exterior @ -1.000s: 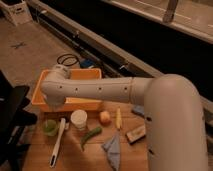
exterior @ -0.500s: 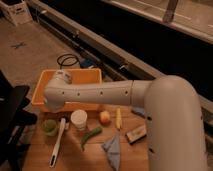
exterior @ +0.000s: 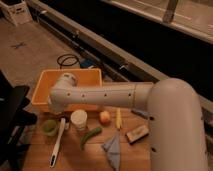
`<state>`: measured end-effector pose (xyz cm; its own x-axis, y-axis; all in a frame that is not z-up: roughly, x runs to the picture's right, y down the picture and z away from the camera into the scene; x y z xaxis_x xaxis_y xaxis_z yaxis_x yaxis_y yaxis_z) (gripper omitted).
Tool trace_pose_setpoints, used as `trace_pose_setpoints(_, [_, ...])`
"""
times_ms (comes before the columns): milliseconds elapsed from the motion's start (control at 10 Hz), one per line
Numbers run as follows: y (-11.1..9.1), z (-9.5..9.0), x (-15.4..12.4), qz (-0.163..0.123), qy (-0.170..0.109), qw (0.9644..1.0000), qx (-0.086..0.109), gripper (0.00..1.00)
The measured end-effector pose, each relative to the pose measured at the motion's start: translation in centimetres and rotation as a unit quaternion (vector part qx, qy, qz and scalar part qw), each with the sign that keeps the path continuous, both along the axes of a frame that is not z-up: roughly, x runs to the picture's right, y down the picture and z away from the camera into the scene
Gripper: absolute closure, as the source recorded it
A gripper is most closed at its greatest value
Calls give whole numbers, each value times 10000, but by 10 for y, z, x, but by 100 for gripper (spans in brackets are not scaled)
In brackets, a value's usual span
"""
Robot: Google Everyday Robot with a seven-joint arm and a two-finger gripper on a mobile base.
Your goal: Place fork in plastic cup
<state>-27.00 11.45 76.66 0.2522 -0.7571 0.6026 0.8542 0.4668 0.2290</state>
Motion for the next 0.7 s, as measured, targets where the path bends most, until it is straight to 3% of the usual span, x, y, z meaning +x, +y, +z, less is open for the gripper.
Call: trace_pose_setpoints(700, [9,5,1,-153,-111,9995,-241,26])
